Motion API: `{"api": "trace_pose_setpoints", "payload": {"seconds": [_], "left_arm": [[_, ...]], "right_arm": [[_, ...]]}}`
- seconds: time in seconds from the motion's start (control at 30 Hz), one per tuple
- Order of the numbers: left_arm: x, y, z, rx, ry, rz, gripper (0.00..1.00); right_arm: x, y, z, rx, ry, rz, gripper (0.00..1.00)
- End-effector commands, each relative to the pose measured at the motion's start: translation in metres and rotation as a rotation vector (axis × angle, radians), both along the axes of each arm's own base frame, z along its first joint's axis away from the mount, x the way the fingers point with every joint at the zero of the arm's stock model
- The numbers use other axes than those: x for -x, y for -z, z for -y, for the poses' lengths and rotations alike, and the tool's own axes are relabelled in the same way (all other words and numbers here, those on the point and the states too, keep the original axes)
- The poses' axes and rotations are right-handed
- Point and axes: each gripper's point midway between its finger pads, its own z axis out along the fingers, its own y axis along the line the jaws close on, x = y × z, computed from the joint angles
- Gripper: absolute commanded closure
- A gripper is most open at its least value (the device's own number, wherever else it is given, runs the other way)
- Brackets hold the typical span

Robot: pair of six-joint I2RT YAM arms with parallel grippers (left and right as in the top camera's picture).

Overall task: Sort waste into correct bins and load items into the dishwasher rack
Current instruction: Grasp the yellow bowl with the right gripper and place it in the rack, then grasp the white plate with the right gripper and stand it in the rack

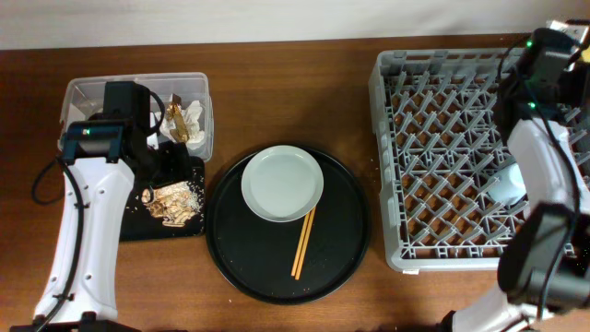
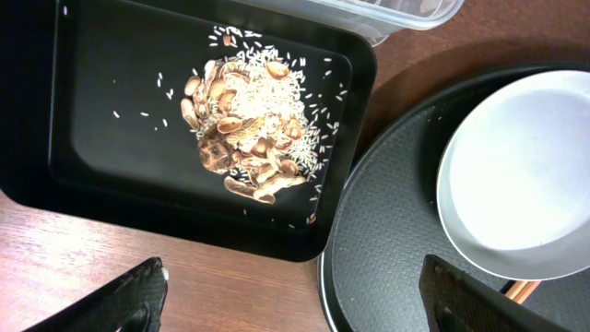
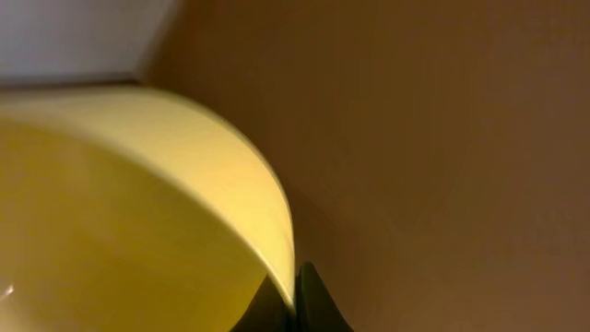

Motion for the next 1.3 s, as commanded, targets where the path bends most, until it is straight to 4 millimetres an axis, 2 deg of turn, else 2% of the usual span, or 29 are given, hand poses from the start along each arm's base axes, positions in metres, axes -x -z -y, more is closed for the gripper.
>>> {"api": "trace_pose_setpoints", "payload": {"seconds": [0.0, 0.1, 0.23, 0.4, 0.43, 0.47, 0.53, 0.57, 0.63, 0.67, 0.7, 0.73, 0.8, 0.83, 0.87, 0.9, 1.0, 1.03, 1.1, 1.17, 1.27], "left_arm": [[0.0, -0.003, -0.001, 0.003, -0.013, 0.01, 0.13], [0.0, -0.003, -0.001, 0.003, -0.013, 0.01, 0.13], [0.0, -0.003, -0.001, 0.003, -0.013, 0.014, 0.14], [-0.001, -0.003, 0.001, 0.01, -0.009, 0.016, 0.13], [-0.001, -0.003, 0.001, 0.01, -0.008, 0.016, 0.13], [-0.001, -0.003, 0.001, 0.01, -0.009, 0.016, 0.13], [-0.001, -0.003, 0.001, 0.01, -0.008, 0.015, 0.13], [-0.001, -0.003, 0.001, 0.01, -0.009, 0.017, 0.14], [-0.001, -0.003, 0.001, 0.01, -0.009, 0.018, 0.13], [-0.001, -0.003, 0.001, 0.01, -0.008, 0.018, 0.13], [-0.001, -0.003, 0.001, 0.01, -0.008, 0.018, 0.13], [-0.001, -0.003, 0.001, 0.01, -0.009, 0.018, 0.07], [-0.001, -0.003, 0.001, 0.009, -0.009, 0.018, 0.05], [-0.001, -0.003, 0.001, 0.01, -0.009, 0.017, 0.03], [-0.001, -0.003, 0.001, 0.01, -0.009, 0.016, 0.03], [-0.001, -0.003, 0.001, 0.01, -0.008, 0.015, 0.02], [-0.001, -0.003, 0.001, 0.01, -0.009, 0.015, 0.02], [-0.001, -0.003, 0.001, 0.01, -0.009, 0.015, 0.02], [-0.001, -0.003, 0.001, 0.011, -0.009, 0.014, 0.02], [0.0, -0.003, 0.001, 0.01, -0.008, 0.012, 0.02], [0.0, -0.003, 0.001, 0.01, -0.008, 0.014, 0.02]], "right_arm": [[0.014, 0.035, 0.021, 0.069, 0.152, -0.173, 0.96], [0.012, 0.073, 0.024, 0.061, 0.172, -0.257, 0.96], [0.012, 0.089, 0.016, 0.029, 0.177, -0.248, 0.96], [0.012, 0.117, -0.025, -0.051, 0.143, -0.268, 0.94], [0.013, 0.118, -0.029, -0.058, 0.142, -0.268, 0.86], [0.015, 0.117, -0.036, -0.074, 0.14, -0.25, 0.7], [0.011, 0.114, -0.048, -0.146, 0.071, -0.243, 0.57], [0.01, 0.103, -0.056, -0.21, 0.014, -0.21, 0.42], [0.008, 0.073, -0.072, -0.296, -0.097, -0.139, 0.28], [0.005, 0.053, -0.09, -0.354, -0.192, -0.092, 0.23], [0.003, 0.032, -0.121, -0.436, -0.334, -0.055, 0.22], [0.002, 0.02, -0.16, -0.528, -0.488, -0.042, 0.22], [0.013, 0.007, -0.264, -0.785, -0.854, -0.068, 0.21], [0.031, 0.009, -0.333, -0.998, -1.01, -0.102, 0.21], [0.043, 0.016, -0.37, -1.111, -1.072, -0.154, 0.2], [0.056, 0.033, -0.406, -1.205, -1.073, -0.228, 0.21], [0.073, 0.079, -0.452, -1.314, -0.988, -0.376, 0.27], [0.082, 0.109, -0.471, -1.371, -0.902, -0.453, 0.35], [0.096, 0.161, -0.487, -1.439, -0.713, -0.558, 0.48], [0.106, 0.199, -0.483, -1.455, -0.528, -0.611, 0.5], [0.117, 0.239, -0.479, -1.445, -0.425, -0.704, 0.52]]}}
